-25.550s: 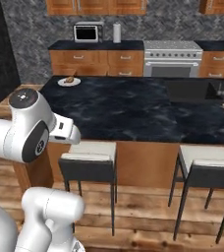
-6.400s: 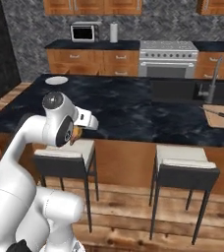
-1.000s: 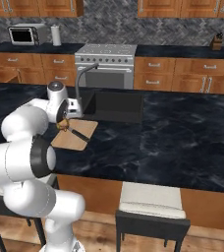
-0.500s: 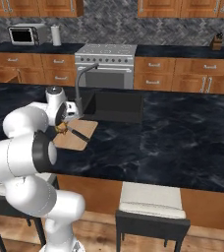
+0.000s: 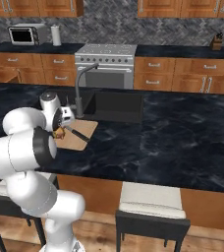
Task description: Pick up the knife from the drawer and place it on the cutting board. Then place the meat from the plate to the cutting board.
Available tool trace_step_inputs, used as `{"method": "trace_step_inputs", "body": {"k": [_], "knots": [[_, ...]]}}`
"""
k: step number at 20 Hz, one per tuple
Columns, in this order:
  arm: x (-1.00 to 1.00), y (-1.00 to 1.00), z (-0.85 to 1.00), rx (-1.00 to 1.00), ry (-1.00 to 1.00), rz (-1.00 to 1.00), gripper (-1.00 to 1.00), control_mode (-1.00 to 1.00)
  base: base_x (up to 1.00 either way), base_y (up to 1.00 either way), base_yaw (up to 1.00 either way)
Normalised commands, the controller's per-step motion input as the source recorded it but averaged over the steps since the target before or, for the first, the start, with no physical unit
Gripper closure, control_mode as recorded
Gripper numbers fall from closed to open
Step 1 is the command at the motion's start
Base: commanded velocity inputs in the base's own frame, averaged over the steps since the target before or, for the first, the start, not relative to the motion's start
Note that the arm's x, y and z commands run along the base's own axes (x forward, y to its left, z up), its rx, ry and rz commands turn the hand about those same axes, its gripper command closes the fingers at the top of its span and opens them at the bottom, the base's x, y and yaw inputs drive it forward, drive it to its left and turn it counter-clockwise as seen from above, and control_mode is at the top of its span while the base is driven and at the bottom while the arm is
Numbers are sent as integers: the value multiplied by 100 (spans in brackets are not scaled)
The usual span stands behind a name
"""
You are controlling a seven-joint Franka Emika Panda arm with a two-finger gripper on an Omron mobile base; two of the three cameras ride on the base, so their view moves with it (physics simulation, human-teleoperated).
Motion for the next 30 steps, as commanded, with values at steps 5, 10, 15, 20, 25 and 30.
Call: {"method": "trace_step_inputs", "body": {"k": [5, 10, 15, 20, 25, 30], "knots": [[0, 1, -8, -6, -11, 4, 100, -100, 0, 0, 0], [0, 0, -2, -3, -19, 6, 100, -100, 0, 0, 0], [0, 0, -10, 0, -12, 7, 100, -100, 0, 0, 0], [4, 0, -17, 2, 0, 3, 100, -100, 0, 0, 0], [3, 0, -10, 0, 0, 0, 100, -100, 0, 0, 0], [4, 0, -8, 0, 0, 1, 100, -100, 0, 0, 0]]}}
